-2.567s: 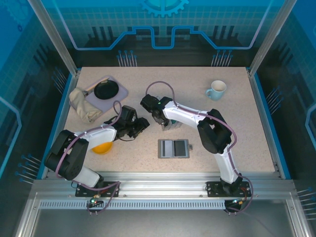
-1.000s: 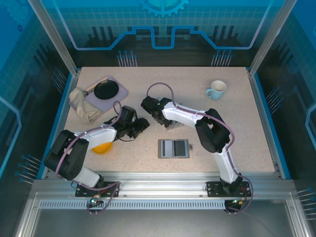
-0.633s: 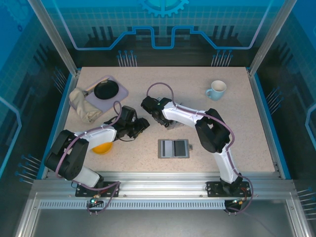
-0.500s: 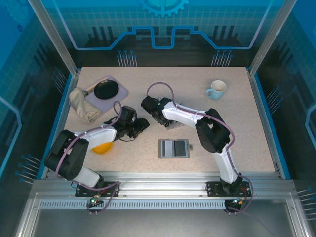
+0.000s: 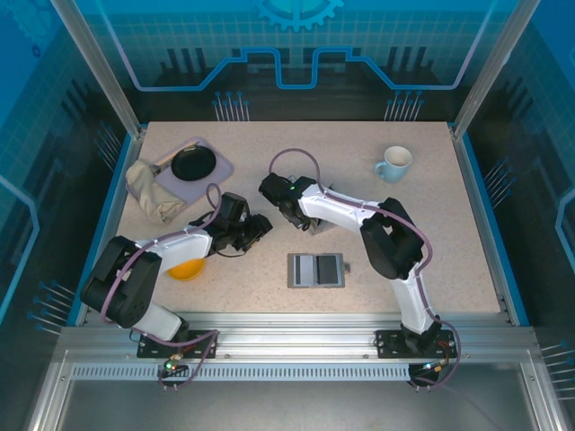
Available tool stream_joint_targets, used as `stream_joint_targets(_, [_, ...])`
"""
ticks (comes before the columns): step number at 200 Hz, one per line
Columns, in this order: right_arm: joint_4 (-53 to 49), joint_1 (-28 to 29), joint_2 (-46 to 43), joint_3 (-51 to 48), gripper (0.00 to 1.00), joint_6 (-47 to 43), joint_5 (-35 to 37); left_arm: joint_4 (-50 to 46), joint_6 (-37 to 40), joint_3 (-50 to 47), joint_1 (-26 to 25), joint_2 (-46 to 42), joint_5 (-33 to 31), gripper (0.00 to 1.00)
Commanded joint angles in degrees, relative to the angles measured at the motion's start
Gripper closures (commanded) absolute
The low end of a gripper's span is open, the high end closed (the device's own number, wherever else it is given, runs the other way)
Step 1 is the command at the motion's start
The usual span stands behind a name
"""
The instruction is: Put the credit cards into the card holder
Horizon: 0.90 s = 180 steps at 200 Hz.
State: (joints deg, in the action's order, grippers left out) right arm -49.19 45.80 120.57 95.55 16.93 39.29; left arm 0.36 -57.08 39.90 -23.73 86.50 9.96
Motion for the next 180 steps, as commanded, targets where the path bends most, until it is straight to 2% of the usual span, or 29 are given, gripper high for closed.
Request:
stream_joint_targets(1, [-0.24, -1.17, -3.65, -1.08, 0.93, 0.61, -4.19, 1.05, -0.87, -0.37, 0.44, 0.03, 1.55, 0.47])
stream_joint_targets(44, [0.32, -3.22, -5.94, -1.83, 0.98, 1.18, -10.72, 1.14, -0.58, 0.25, 0.48, 0.42, 2.41, 0.47])
stream_joint_targets(103, [3.88, -7.60, -10.80, -5.10, 0.98, 2.08, -23.07, 2.84, -0.14, 0.70, 0.49, -0.22, 4.64, 0.46])
stream_joint_targets(115, [3.53, -8.94, -10.31, -4.86, 0.98, 1.85, -27.67, 3.15, -0.05, 0.88, 0.44, -0.20, 5.11, 0.46])
stream_joint_targets(180, [8.36, -12.71, -16.60, -9.12, 1.00, 4.81, -38.35, 5.28, 0.69, 1.86, 0.43, -1.01, 8.36, 0.44])
